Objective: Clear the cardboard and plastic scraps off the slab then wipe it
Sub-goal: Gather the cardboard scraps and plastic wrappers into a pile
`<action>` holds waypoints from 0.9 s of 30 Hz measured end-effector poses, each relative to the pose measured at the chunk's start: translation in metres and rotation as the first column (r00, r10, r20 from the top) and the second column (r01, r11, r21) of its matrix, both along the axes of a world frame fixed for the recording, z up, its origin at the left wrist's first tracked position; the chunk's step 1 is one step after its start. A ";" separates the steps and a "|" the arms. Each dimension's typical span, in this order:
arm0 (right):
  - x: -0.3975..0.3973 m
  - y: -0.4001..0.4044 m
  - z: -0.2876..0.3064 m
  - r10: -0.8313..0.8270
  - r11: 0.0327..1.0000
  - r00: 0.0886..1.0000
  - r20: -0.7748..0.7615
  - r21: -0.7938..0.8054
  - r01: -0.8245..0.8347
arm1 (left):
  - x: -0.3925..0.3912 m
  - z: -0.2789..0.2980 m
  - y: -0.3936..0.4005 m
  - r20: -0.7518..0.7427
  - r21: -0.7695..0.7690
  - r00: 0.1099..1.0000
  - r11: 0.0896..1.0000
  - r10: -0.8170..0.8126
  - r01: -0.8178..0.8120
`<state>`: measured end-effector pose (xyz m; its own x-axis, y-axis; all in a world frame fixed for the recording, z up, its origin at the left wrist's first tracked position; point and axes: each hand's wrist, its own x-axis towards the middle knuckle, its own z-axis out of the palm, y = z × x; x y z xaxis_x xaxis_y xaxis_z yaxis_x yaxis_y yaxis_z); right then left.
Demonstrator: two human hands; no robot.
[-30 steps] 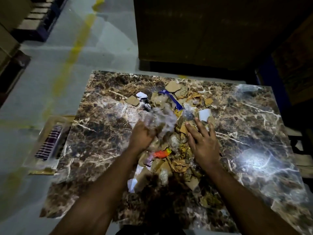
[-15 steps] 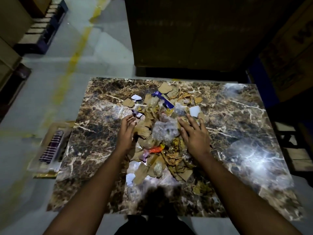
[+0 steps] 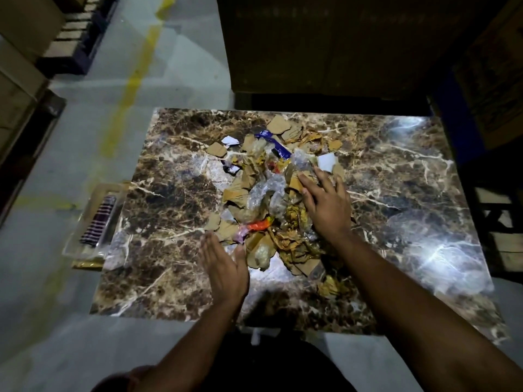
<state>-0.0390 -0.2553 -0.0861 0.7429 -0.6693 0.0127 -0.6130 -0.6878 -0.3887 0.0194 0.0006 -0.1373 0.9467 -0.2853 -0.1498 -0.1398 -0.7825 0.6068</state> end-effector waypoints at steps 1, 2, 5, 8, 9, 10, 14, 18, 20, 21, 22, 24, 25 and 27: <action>0.000 0.000 -0.001 -0.001 1.000 1.000 0.002 -0.002 0.001 | 0.003 0.000 -0.015 -0.019 -0.029 1.000 1.000 -0.007 0.006; 0.000 0.000 -0.002 -0.005 1.000 1.000 0.001 -0.001 0.005 | 0.007 0.002 -0.029 -0.035 -0.072 0.999 0.997 -0.025 0.022; 0.000 0.000 -0.003 -0.010 1.000 1.000 -0.008 0.009 0.010 | 0.018 0.009 -0.054 -0.053 -0.236 0.998 0.972 -0.017 0.004; -0.001 -0.001 -0.002 0.001 1.000 1.000 -0.002 0.019 -0.001 | 0.018 0.025 -0.052 -0.082 -0.382 0.996 0.923 0.017 -0.047; -0.002 -0.003 -0.002 0.010 1.000 1.000 0.004 0.028 -0.010 | 0.017 0.027 -0.046 -0.080 -0.426 0.997 0.903 0.015 -0.048; -0.002 -0.005 -0.001 0.024 0.999 1.000 0.010 0.039 -0.024 | 0.018 0.027 -0.038 -0.065 -0.460 0.998 0.887 0.018 -0.046; -0.004 -0.014 0.005 0.055 0.991 0.996 0.066 0.117 -0.062 | 0.030 0.028 -0.018 -0.024 -0.526 0.998 0.848 0.066 -0.069; -0.007 -0.017 0.014 0.016 0.972 0.972 0.235 0.222 -0.070 | 0.034 0.073 -0.050 0.234 -0.460 0.968 0.867 -0.087 0.190; -0.006 -0.013 0.023 -0.016 0.963 0.944 0.329 0.260 -0.074 | 0.037 0.087 -0.084 0.357 -0.286 0.882 0.863 -0.307 0.416; -0.006 -0.010 0.028 -0.021 0.958 0.934 0.356 0.275 -0.083 | 0.038 0.092 -0.102 0.366 -0.180 0.828 0.841 -0.425 0.511; -0.005 -0.006 0.032 -0.016 0.949 0.926 0.377 0.297 -0.104 | 0.039 0.094 -0.119 0.343 -0.075 0.780 0.812 -0.524 0.579; -0.006 -0.004 0.035 0.002 0.910 0.908 0.419 0.376 -0.175 | 0.039 0.094 -0.145 0.268 0.131 0.701 0.746 -0.661 0.653; -0.007 -0.005 0.034 -0.004 0.869 0.896 0.444 0.444 -0.216 | 0.041 0.091 -0.151 0.231 0.217 0.681 0.719 -0.695 0.660; -0.015 -0.011 0.035 -0.063 0.762 0.865 0.498 0.583 -0.281 | 0.043 0.084 -0.155 0.158 0.310 0.671 0.682 -0.724 0.663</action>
